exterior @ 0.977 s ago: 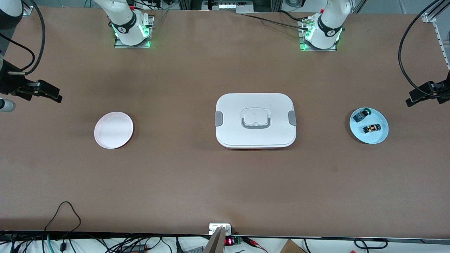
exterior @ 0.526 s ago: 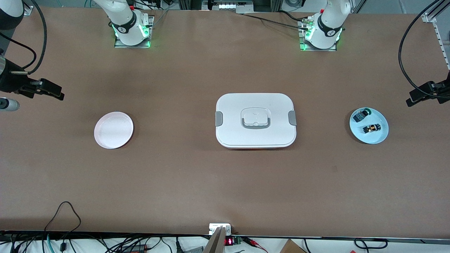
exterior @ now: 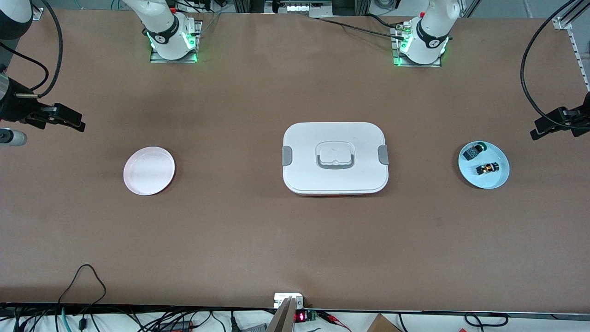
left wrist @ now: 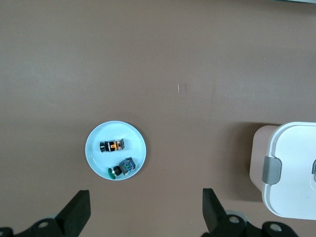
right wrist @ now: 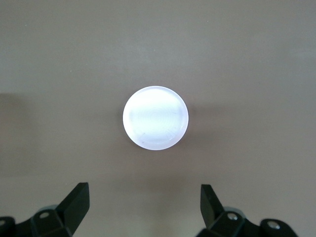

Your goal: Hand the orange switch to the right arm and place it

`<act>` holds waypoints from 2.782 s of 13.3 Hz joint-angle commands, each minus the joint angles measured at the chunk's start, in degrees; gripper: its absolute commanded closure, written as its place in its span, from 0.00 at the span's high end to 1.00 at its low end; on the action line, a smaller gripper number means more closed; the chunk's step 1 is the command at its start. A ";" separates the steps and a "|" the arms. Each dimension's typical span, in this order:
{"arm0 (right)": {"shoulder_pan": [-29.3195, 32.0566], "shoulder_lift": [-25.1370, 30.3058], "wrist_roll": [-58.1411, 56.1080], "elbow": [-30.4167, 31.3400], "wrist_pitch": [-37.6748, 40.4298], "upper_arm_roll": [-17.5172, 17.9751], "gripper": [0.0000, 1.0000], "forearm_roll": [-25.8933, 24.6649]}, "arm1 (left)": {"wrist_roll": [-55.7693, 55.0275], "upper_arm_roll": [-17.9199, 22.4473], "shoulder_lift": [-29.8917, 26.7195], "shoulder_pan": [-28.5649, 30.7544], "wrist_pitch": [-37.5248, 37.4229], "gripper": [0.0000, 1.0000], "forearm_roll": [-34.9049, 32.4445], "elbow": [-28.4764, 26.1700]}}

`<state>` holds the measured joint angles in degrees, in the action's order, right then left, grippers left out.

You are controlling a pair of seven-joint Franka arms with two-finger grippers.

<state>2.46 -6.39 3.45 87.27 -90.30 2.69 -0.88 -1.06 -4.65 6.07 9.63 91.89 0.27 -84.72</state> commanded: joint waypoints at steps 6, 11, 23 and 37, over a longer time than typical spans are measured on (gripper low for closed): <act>0.35 -0.29 -0.11 -0.61 -0.05 0.74 1.00 0.53 | 1.14 0.70 7.17 2.15 -0.94 1.00 -2.45 1.04; 0.27 -0.29 -0.19 -0.61 0.73 0.74 1.00 0.35 | 0.44 0.61 14.65 5.58 10.74 1.00 -5.72 -4.22; -0.61 0.23 -1.50 -1.14 1.62 0.83 1.00 -0.08 | 0.44 0.70 17.66 11.20 47.73 1.00 -5.28 -31.80; 0.88 -0.99 -3.18 -1.14 5.04 -0.05 1.00 13.71 | 1.14 0.70 18.80 12.43 50.93 1.00 -5.54 -36.13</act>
<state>1.98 -7.14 1.51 86.52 -86.78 2.68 9.85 -0.90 -3.62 26.55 21.43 142.13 -4.60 -118.99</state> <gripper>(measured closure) 0.000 0.000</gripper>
